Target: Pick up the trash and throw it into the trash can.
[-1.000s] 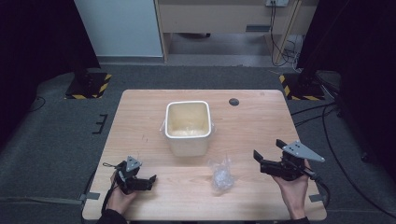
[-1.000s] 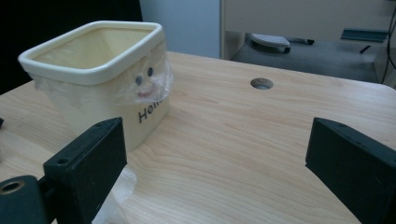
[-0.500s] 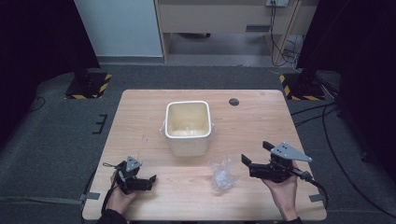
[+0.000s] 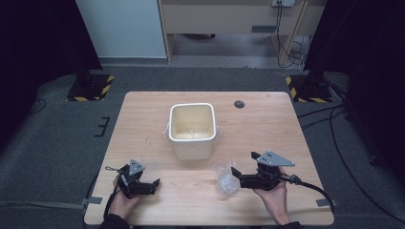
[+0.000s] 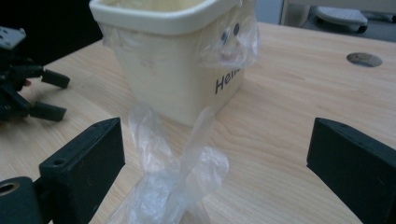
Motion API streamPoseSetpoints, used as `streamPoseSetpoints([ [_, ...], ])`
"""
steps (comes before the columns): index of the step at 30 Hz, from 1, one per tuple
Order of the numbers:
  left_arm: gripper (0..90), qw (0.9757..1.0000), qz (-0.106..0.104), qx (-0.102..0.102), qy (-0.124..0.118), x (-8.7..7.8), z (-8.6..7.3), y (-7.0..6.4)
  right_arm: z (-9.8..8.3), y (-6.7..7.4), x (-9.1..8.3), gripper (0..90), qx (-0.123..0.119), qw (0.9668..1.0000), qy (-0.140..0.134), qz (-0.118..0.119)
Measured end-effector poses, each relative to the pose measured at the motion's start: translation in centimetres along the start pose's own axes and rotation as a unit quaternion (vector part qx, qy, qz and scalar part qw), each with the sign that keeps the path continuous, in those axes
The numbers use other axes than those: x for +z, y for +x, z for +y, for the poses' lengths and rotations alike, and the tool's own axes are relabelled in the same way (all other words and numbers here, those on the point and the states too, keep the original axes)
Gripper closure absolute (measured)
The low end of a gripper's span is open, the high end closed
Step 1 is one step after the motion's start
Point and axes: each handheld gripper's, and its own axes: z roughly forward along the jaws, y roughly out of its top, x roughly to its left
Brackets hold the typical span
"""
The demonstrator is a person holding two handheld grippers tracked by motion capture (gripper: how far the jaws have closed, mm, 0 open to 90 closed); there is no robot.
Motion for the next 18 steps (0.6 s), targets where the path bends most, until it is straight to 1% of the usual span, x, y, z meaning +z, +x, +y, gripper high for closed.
streamPoseSetpoints([
  [1, 0.0, 1.0000, 0.000, 0.000, 0.000, 0.0, 0.0, 0.0, -0.2, 0.1, 0.2, 4.4, -0.001, 1.0000, 0.006, 0.002],
  [3, 0.0, 1.0000, 0.000, 0.000, 0.000, 0.0, 0.0, 0.0, -0.4, 0.2, 0.5, 4.4, -0.002, 0.9999, 0.011, 0.003],
  [4, 0.0, 1.0000, 0.000, 0.000, 0.000, 0.0, 0.0, 0.0, -0.8, 0.4, 1.1, 4.7, -0.005, 0.9997, 0.020, 0.011],
  [5, 0.0, 1.0000, 0.000, 0.000, 0.000, 0.0, 0.0, 0.0, -0.8, 0.4, 1.1, 4.7, -0.005, 0.9997, 0.020, 0.011],
  [8, 0.0, 1.0000, 0.000, 0.000, 0.000, 0.0, 0.0, 0.0, -1.4, 0.8, 1.9, 4.8, -0.004, 0.9992, 0.033, 0.022],
  [9, 0.0, 1.0000, 0.000, 0.000, 0.000, 0.0, 0.0, 0.0, -1.8, 0.9, 2.5, 4.9, -0.005, 0.9988, 0.044, 0.020],
  [11, 0.0, 1.0000, 0.000, 0.000, 0.000, 0.0, 0.0, 0.0, -2.2, 1.0, 3.0, 5.1, -0.005, 0.9981, 0.058, 0.022],
  [12, 0.0, 1.0000, 0.000, 0.000, 0.000, 0.0, 0.0, 0.0, -2.2, 1.0, 3.0, 5.1, -0.005, 0.9981, 0.058, 0.022],
  [15, 0.0, 1.0000, 0.000, 0.000, 0.000, 0.0, 0.0, 0.0, -3.0, 1.3, 3.8, 5.5, -0.010, 0.9962, 0.081, 0.029],
  [16, 0.0, 1.0000, 0.000, 0.000, 0.000, 0.0, 0.0, 0.0, -3.0, 1.3, 3.8, 5.5, -0.010, 0.9962, 0.081, 0.029],
  [17, 0.0, 1.0000, 0.000, 0.000, 0.000, 0.0, 0.0, 0.0, -3.3, 1.4, 4.1, 5.7, -0.007, 0.9952, 0.092, 0.032],
  [18, 0.0, 1.0000, 0.000, 0.000, 0.000, 0.0, 0.0, 0.0, -3.4, 1.5, 4.2, 5.9, -0.007, 0.9947, 0.096, 0.035],
])
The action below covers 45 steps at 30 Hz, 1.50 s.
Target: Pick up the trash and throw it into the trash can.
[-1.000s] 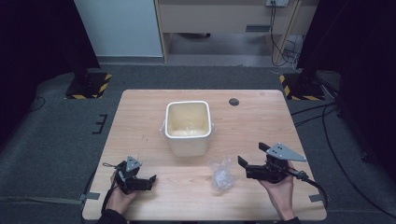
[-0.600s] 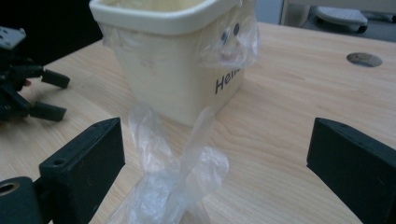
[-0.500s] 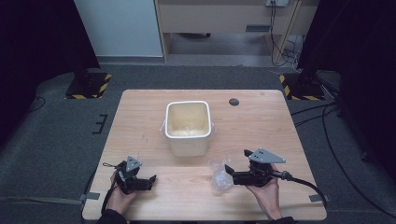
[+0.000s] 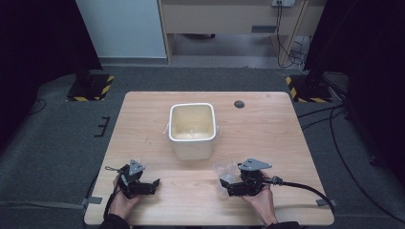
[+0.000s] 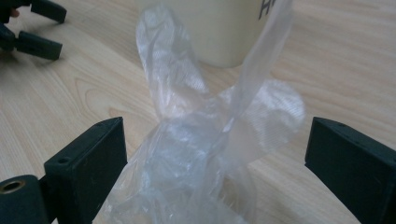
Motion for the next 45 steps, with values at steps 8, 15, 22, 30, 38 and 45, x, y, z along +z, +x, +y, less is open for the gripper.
streamPoseSetpoints([
  [8, 0.0, 1.0000, 0.000, 0.000, 0.000, 0.0, 0.0, 0.0, -0.8, 0.2, 1.0, 9.1, -0.012, 0.9992, 0.037, 0.010],
  [15, 0.0, 1.0000, 0.000, 0.000, 0.000, 0.0, 0.0, 0.0, -1.2, 0.2, 1.5, 21.3, -0.031, 0.9969, 0.070, 0.017],
  [22, 0.0, 1.0000, 0.000, 0.000, 0.000, 0.0, 0.0, 0.0, -0.9, 0.2, 1.0, 39.1, -0.044, 0.9969, 0.059, 0.027],
  [30, 0.0, 1.0000, 0.000, 0.000, 0.000, 0.0, 0.0, 0.0, -0.1, -0.1, -0.1, 42.3, -0.048, 0.9982, 0.027, 0.025],
  [38, 0.0, 1.0000, 0.000, 0.000, 0.000, 0.0, 0.0, 0.0, 1.1, -0.6, -1.9, 42.4, -0.043, 0.9986, -0.023, 0.018],
  [45, 0.0, 1.0000, 0.000, 0.000, 0.000, 0.0, 0.0, 0.0, 2.5, -1.2, -4.0, 42.5, -0.029, 0.9962, -0.080, 0.017],
])
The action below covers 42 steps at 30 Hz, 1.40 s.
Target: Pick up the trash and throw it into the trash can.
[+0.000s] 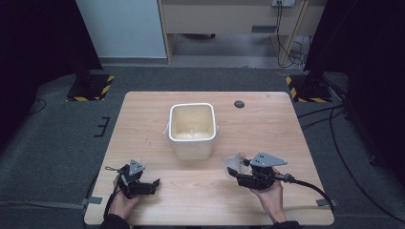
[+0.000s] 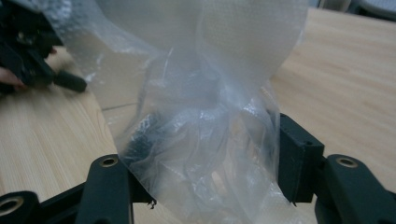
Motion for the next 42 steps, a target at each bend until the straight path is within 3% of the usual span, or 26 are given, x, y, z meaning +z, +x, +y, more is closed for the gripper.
streamPoseSetpoints([
  [8, 0.0, 1.0000, 0.000, 0.000, 0.000, 0.0, 0.0, 0.0, 1.5, -1.2, -1.4, 41.7, 0.016, 0.9991, -0.039, -0.009],
  [9, 0.0, 1.0000, 0.000, 0.000, 0.000, 0.0, 0.0, 0.0, 1.9, -1.5, -1.9, 41.6, 0.026, 0.9980, -0.057, -0.008],
  [13, 0.0, 1.0000, 0.000, 0.000, 0.000, 0.0, 0.0, 0.0, 2.6, -1.9, -2.6, 41.7, 0.036, 0.9963, -0.078, -0.008],
  [18, 0.0, 1.0000, 0.000, 0.000, 0.000, 0.0, 0.0, 0.0, 4.3, -2.0, -3.0, 41.9, 0.033, 0.9937, -0.107, -0.010],
  [31, 0.0, 1.0000, 0.000, 0.000, 0.000, 0.0, 0.0, 0.0, 7.2, -1.4, -2.0, 42.4, 0.023, 0.9906, -0.134, -0.006],
  [42, 0.0, 1.0000, 0.000, 0.000, 0.000, 0.0, 0.0, 0.0, 8.4, -1.1, -1.3, 42.9, 0.022, 0.9888, -0.147, -0.008],
])
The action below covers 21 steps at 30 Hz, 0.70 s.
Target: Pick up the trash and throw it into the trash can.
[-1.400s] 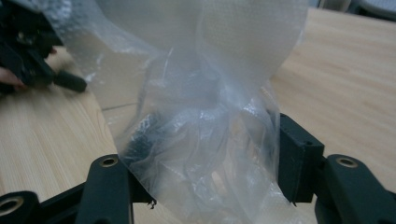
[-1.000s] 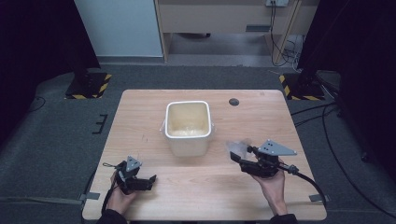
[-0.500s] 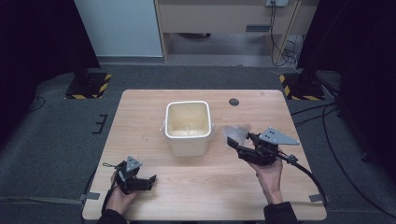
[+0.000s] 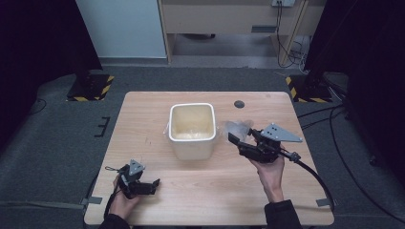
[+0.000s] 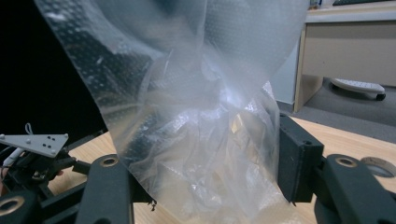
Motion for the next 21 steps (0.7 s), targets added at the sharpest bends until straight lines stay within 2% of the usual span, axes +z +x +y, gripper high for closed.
streamPoseSetpoints([
  [3, 0.0, 1.0000, 0.000, 0.000, 0.000, 0.0, 0.0, 0.0, 0.1, 0.0, 0.2, 43.0, 0.005, 1.0000, -0.002, 0.001],
  [10, 0.0, 1.0000, 0.000, 0.000, 0.000, 0.0, 0.0, 0.0, 0.3, 0.4, 1.1, 43.2, -0.003, 1.0000, -0.002, 0.002],
  [12, 0.0, 1.0000, 0.000, 0.000, 0.000, 0.0, 0.0, 0.0, 0.5, 0.5, 1.5, 43.3, 0.003, 1.0000, -0.005, 0.006],
  [21, 0.0, 1.0000, 0.000, 0.000, 0.000, 0.0, 0.0, 0.0, 1.4, 0.7, 2.8, 43.2, -0.007, 0.9999, -0.002, 0.007],
])
